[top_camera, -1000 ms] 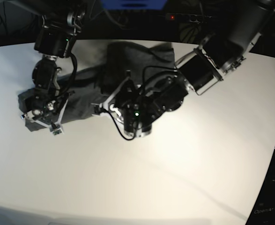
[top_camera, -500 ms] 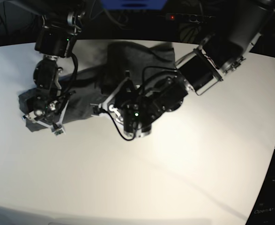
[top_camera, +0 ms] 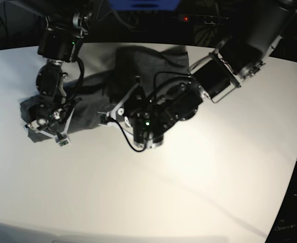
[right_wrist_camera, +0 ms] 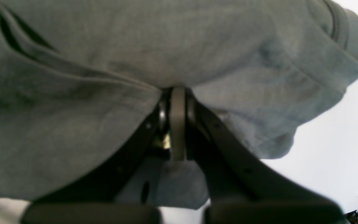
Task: Fold the T-shirt properly
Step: 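Press the left gripper on the folded layer to flatten it, then pinch the folded edge with the left gripper and adjust its position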
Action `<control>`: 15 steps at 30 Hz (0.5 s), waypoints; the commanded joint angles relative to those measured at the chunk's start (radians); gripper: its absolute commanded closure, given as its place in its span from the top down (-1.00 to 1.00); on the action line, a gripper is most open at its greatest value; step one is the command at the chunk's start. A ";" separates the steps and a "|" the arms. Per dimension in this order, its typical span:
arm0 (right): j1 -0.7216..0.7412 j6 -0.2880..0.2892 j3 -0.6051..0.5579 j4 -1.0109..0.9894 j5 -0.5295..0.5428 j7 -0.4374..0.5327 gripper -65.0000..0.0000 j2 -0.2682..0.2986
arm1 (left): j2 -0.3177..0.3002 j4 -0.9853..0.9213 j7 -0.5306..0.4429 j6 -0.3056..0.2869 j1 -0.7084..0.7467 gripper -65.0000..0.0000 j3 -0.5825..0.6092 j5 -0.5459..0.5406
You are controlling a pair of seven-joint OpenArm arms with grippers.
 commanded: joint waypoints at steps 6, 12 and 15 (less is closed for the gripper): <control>-0.013 0.023 -0.005 -0.020 0.076 0.000 -0.99 -0.021 | 0.011 0.026 -0.002 0.001 -0.041 -0.93 -0.060 -0.003; -0.015 0.023 -0.005 -0.020 0.076 0.000 -0.99 -0.021 | 0.011 0.026 -0.002 0.001 -0.062 -0.93 -0.103 -0.002; -0.013 0.023 -0.005 -0.020 0.076 0.000 -0.99 -0.021 | 0.011 0.026 -0.004 0.001 -0.067 -0.93 -0.105 -0.002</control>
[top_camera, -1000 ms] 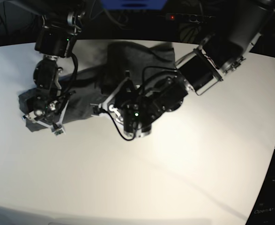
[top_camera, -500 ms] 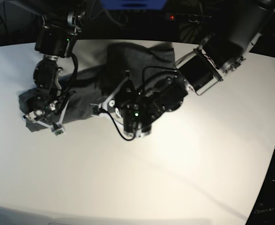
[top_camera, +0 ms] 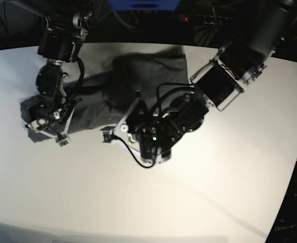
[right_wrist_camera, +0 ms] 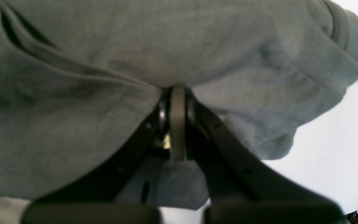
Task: Fold the T-shirt properly
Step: 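Pinch the folded edge with the left gripper and adjust its position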
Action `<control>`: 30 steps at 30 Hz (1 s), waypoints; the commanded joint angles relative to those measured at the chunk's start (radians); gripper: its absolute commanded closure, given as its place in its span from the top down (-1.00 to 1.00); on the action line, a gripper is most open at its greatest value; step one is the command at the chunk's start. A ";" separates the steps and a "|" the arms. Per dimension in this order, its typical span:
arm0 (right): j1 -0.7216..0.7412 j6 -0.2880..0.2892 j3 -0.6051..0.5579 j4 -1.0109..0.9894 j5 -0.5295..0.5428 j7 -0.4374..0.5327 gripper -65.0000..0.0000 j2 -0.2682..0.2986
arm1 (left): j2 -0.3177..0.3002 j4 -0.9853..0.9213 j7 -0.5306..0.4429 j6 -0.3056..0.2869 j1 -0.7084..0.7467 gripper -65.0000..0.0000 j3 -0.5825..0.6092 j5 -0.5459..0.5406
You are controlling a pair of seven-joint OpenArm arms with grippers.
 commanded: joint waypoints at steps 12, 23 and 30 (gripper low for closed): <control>-0.012 0.022 -0.005 -0.019 0.072 0.000 -0.99 -0.021 | 0.043 0.006 -0.007 0.001 -0.044 -0.92 -0.038 0.073; -0.012 0.022 -0.005 -0.019 0.072 0.000 -0.98 -0.019 | 0.066 0.019 0.038 0.001 -0.049 -0.24 -0.040 0.075; -0.012 0.022 -0.005 -0.019 0.072 0.000 -0.98 -0.018 | 0.066 0.012 0.036 0.001 -0.049 0.12 -0.037 0.076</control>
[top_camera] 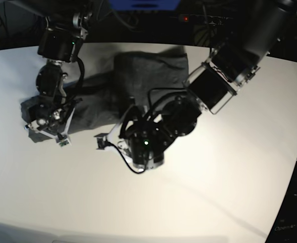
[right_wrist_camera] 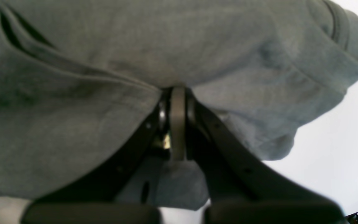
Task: Fold the T-shirt properly
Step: 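Pinch the folded edge with the left gripper and adjust its position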
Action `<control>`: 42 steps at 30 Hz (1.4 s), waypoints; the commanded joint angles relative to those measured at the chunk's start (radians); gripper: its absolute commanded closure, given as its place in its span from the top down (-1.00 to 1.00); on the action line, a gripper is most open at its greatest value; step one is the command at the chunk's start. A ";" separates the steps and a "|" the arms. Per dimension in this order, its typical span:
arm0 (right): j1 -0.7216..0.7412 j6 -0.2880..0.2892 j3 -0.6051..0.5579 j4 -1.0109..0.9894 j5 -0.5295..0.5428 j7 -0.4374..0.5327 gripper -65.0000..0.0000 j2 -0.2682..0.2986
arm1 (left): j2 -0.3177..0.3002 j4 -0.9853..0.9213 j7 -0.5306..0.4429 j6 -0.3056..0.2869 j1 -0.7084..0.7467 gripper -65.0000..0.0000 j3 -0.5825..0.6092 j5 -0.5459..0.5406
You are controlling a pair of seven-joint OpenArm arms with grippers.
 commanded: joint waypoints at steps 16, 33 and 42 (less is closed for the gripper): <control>-0.010 0.022 -0.005 -0.019 0.069 -0.001 -0.99 -0.018 | 0.021 0.063 0.053 0.001 -0.031 -0.08 -0.003 -0.002; -0.010 0.022 -0.005 -0.019 0.069 -0.001 -0.99 -0.018 | 0.020 0.049 0.053 0.001 -0.025 -0.08 0.097 -0.056; -0.010 0.022 -0.005 -0.019 0.069 -0.001 -0.99 -0.021 | 0.003 0.037 0.053 0.001 -0.026 -0.08 0.097 -0.082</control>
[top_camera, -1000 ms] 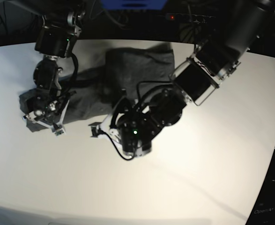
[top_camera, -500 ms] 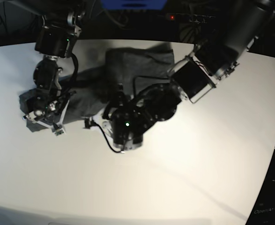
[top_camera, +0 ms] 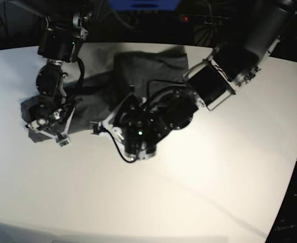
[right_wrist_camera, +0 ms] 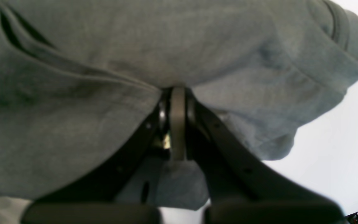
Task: Fold the T-shirt properly
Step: 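Pinch the folded edge with the left gripper and adjust its position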
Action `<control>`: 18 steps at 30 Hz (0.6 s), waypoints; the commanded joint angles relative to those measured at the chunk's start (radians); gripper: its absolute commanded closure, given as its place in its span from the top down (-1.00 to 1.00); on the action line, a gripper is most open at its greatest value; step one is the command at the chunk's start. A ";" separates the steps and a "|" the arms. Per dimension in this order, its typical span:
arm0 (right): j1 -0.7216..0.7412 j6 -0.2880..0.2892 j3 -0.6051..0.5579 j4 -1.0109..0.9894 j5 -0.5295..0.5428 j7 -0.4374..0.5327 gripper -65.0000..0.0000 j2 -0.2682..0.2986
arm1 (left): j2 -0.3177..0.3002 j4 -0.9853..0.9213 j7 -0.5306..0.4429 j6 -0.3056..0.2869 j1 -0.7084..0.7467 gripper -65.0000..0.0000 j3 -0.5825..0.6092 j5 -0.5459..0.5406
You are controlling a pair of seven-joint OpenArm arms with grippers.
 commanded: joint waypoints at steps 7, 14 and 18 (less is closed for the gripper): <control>-0.011 0.022 -0.005 -0.020 0.069 0.000 -0.99 -0.021 | 0.019 -0.066 -0.004 0.001 -0.029 -0.08 -0.006 0.000; -0.011 0.022 -0.005 -0.020 0.069 0.000 -0.99 -0.021 | 0.034 -0.070 -0.004 0.001 -0.029 -0.08 -0.004 -0.002; -0.011 0.022 -0.005 -0.020 0.069 0.000 -0.99 -0.021 | 0.034 -0.073 -0.004 0.001 -0.028 -0.08 0.020 0.000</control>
